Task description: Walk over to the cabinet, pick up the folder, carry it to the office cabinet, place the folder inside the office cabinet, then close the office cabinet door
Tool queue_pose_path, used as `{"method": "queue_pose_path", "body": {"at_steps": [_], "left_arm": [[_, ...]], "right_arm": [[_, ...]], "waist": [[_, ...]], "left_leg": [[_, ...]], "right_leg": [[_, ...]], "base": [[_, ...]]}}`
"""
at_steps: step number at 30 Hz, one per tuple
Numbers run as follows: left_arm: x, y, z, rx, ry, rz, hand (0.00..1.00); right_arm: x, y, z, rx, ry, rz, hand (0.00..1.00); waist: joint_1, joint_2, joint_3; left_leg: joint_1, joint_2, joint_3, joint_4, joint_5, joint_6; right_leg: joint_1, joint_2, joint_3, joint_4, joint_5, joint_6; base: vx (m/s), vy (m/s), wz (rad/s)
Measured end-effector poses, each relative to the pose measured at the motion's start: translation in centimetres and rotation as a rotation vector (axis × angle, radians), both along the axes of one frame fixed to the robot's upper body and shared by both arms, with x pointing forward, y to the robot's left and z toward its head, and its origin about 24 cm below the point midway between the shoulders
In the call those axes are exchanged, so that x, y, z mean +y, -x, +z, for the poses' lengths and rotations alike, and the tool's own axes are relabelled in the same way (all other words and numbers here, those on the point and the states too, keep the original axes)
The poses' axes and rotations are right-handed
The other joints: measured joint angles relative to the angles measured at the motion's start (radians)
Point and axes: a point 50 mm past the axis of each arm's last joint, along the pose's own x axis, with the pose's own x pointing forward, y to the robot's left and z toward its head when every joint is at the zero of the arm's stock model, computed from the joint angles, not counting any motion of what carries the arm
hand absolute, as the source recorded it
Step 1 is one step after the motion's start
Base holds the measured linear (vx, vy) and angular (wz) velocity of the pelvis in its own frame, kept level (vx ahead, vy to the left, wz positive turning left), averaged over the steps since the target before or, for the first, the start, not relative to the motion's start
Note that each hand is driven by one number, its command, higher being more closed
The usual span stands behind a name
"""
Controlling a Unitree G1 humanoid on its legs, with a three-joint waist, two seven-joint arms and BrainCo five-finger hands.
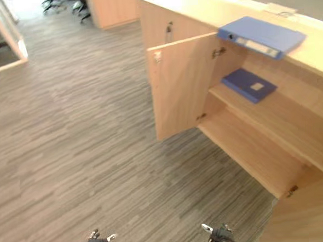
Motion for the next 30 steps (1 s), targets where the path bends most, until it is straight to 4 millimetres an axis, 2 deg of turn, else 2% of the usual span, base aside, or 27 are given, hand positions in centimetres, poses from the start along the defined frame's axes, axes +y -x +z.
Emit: {"method": "queue_pose_path", "body": {"at_steps": [2, 4, 5, 6, 7, 8, 9, 10, 11, 12, 13, 15, 16, 17, 18, 19, 21, 23, 25, 26, 28, 29, 30], "left_arm": [[0.1, -0.5, 0.2, -0.017, 0.001, 0.007, 0.0], [0.3, -0.8, 0.4, -0.041, 0.001, 0.032, 0.0], [0.4, -1.1, 0.5, -0.055, -0.003, 0.04, 0.0], [0.3, -1.4, 0.7, -0.066, -0.008, 0.047, 0.0], [0.2, -1.5, 0.7, -0.067, -0.007, 0.05, 0.0], [0.1, -1.5, 0.7, -0.068, -0.002, 0.056, 0.0], [-0.2, -1.3, 0.6, -0.065, 0.009, 0.069, 0.0], [-0.1, -1.3, 0.6, -0.065, 0.013, 0.085, 0.0], [0.3, -1.3, 0.6, -0.07, 0.007, 0.094, 0.0], [0.7, -1.3, 0.7, -0.072, -0.002, 0.103, 0.0], [1.0, -0.9, 0.6, -0.061, -0.004, 0.116, 0.0], [1.0, -0.6, 0.5, -0.053, 0.0, 0.127, 0.0], [0.7, -0.5, 0.4, -0.047, 0.009, 0.126, 0.0], [0.5, -0.4, 0.4, -0.044, 0.013, 0.124, 0.0], [0.1, -0.3, 0.3, -0.04, 0.025, 0.125, 0.0], [0.0, -0.3, 0.2, -0.039, 0.027, 0.124, 0.0], [0.0, -0.2, 0.2, -0.031, 0.028, 0.121, 0.0], [0.0, -0.1, 0.1, -0.025, 0.03, 0.125, 0.0], [0.1, 0.2, 0.1, -0.018, 0.029, 0.13, 0.0], [0.1, 0.3, 0.0, -0.013, 0.028, 0.131, 0.0], [0.1, 0.3, 0.0, -0.008, 0.027, 0.127, 0.0], [0.3, 0.4, 0.0, -0.008, 0.02, 0.125, 0.0], [-0.1, 0.6, -0.2, 0.007, 0.032, 0.128, 0.0]], "right_arm": [[0.0, 0.0, 0.0, 0.002, -0.002, -0.001, 0.0], [0.1, -0.1, -0.1, 0.018, -0.007, -0.003, 0.0], [0.2, -0.4, -0.1, 0.013, -0.008, -0.004, 0.0], [0.5, -0.7, -0.1, 0.006, -0.015, -0.002, 0.0], [0.6, -0.7, 0.0, 0.002, -0.015, -0.001, 0.0], [0.6, -0.7, 0.0, 0.001, -0.015, 0.001, 0.0], [0.3, -0.7, 0.1, -0.004, -0.003, 0.004, 0.0], [0.4, -0.3, 0.0, 0.003, -0.002, 0.012, 0.0], [0.8, -0.1, -0.1, 0.005, -0.011, 0.014, 0.0], [1.4, 0.1, -0.2, 0.005, -0.026, 0.012, 0.0], [2.0, -0.2, -0.1, -0.005, -0.041, 0.013, 0.0], [2.4, -0.5, 0.0, -0.018, -0.051, 0.014, 0.0], [2.4, -0.8, 0.1, -0.035, -0.049, 0.016, 0.0], [2.3, -1.0, 0.2, -0.045, -0.046, 0.016, 0.0], [2.0, -1.3, 0.4, -0.06, -0.037, 0.018, 0.0], [2.0, -1.4, 0.5, -0.068, -0.035, 0.019, 0.0], [1.7, -1.6, 0.8, -0.089, -0.023, 0.024, 0.0], [1.8, -1.7, 0.8, -0.088, -0.02, 0.031, 0.0], [1.9, -1.9, 0.8, -0.094, -0.021, 0.032, 0.0], [1.9, -2.0, 0.9, -0.096, -0.021, 0.033, 0.0], [1.9, -2.2, 0.9, -0.099, -0.023, 0.035, 0.0], [2.0, -1.9, 0.8, -0.088, -0.027, 0.035, 0.0], [1.7, -1.7, 0.7, -0.078, -0.02, 0.032, 0.0]], "waist": [[0.01, -0.002, 0.004], [0.027, -0.005, 0.01], [0.032, -0.008, 0.021], [0.041, -0.014, 0.024], [0.041, -0.015, 0.025], [0.044, -0.014, 0.024], [0.039, 0.003, 0.019], [0.036, -0.007, 0.006], [0.035, -0.022, 0.0], [0.038, -0.048, -0.011], [0.048, -0.055, -0.012], [0.058, -0.059, -0.015], [0.062, -0.047, -0.011], [0.061, -0.04, -0.012], [0.063, -0.03, -0.017], [0.062, -0.032, -0.017], [0.05, -0.031, -0.013], [0.043, -0.034, -0.015], [0.03, -0.034, -0.017], [0.025, -0.034, -0.016], [0.015, -0.033, -0.015], [0.015, -0.042, -0.016], [0.014, -0.036, -0.017]], "left_leg": [[-0.063, -0.021, -0.024, -0.003, -0.025, 0.011], [-0.135, -0.073, -0.114, -0.098, -0.053, 0.038], [-0.153, -0.104, -0.178, -0.169, -0.061, 0.032], [-0.176, -0.155, -0.303, -0.321, -0.057, 0.025], [-0.179, -0.172, -0.356, -0.383, -0.052, 0.021], [-0.178, -0.19, -0.43, -0.466, -0.024, 0.02], [-0.176, -0.191, -0.501, -0.536, 0.067, 0.006], [-0.173, -0.209, -0.495, -0.517, 0.127, -0.024], [-0.171, -0.225, -0.488, -0.52, 0.121, -0.015], [-0.17, -0.235, -0.448, -0.52, 0.11, 0.002], [-0.153, -0.24, -0.403, -0.521, 0.098, 0.02], [-0.103, -0.257, -0.329, -0.539, 0.083, 0.045], [-0.061, -0.265, -0.279, -0.559, 0.069, 0.069], [-0.046, -0.27, -0.257, -0.57, 0.065, 0.074], [-0.018, -0.279, -0.21, -0.599, 0.059, 0.088], [-0.006, -0.289, -0.192, -0.609, 0.059, 0.093], [0.06, -0.303, -0.135, -0.638, 0.045, 0.117], [0.108, -0.305, -0.112, -0.674, 0.039, 0.121], [0.132, -0.294, -0.1, -0.703, 0.042, 0.117], [0.139, -0.281, -0.098, -0.713, 0.042, 0.111], [0.144, -0.248, -0.097, -0.712, 0.028, 0.089], [0.16, -0.24, -0.099, -0.709, 0.017, 0.063], [0.174, -0.224, -0.112, -0.692, -0.005, 0.043]], "right_leg": [[0.025, -0.001, 0.069, -0.016, 0.003, 0.003], [0.051, -0.02, 0.166, -0.015, 0.003, 0.005], [0.065, -0.035, 0.203, -0.014, 0.004, 0.008], [0.071, -0.066, 0.25, -0.011, 0.002, 0.028], [0.071, -0.078, 0.259, -0.012, -0.002, 0.049], [0.078, -0.095, 0.271, -0.013, -0.014, 0.078], [0.09, -0.102, 0.292, -0.011, -0.029, 0.112], [0.095, -0.126, 0.301, 0.001, -0.043, 0.142], [0.085, -0.15, 0.3, 0.013, -0.041, 0.147], [0.057, -0.178, 0.299, 0.042, -0.032, 0.164], [0.045, -0.203, 0.303, 0.059, -0.016, 0.187], [0.029, -0.251, 0.314, 0.096, -0.002, 0.205], [-0.001, -0.279, 0.33, 0.161, -0.002, 0.206], [-0.031, -0.294, 0.339, 0.217, -0.002, 0.206], [-0.117, -0.316, 0.367, 0.363, -0.001, 0.204], [-0.162, -0.332, 0.379, 0.446, 0.003, 0.197], [-0.279, -0.388, 0.369, 0.679, 0.053, 0.111], [-0.305, -0.422, 0.299, 0.735, 0.049, 0.116], [-0.314, -0.43, 0.197, 0.687, 0.024, 0.135], [-0.321, -0.421, 0.137, 0.635, -0.008, 0.147], [-0.328, -0.383, 0.073, 0.541, -0.025, 0.151], [-0.314, -0.358, 0.053, 0.44, -0.012, 0.144], [-0.282, -0.338, 0.033, 0.411, -0.027, 0.14]], "base": [[0.34, 0.062, -1.22], [0.27, 0.141, -1.48], [0.24, 0.213, -1.51], [0.24, 0.229, -1.43], [0.29, 0.299, -1.38], [0.27, 0.308, -0.96], [0.38, 0.437, -0.86], [0.35, 0.39, -0.51], [0.33, 0.404, -0.35], [0.27, 0.358, -0.53], [0.25, 0.357, -0.67], [0.19, 0.323, -1.01], [0.14, 0.313, -1.15], [0.1, 0.305, -1.19], [0.05, 0.237, -0.86], [0.03, 0.254, -0.89], [0.03, 0.191, -0.62], [0.06, 0.064, -0.43], [0.11, -0.049, -0.29], [0.16, -0.161, -0.2], [0.16, -0.215, -0.13], [0.18, -0.267, -0.03], [0.2, -0.261, -0.01]]}}
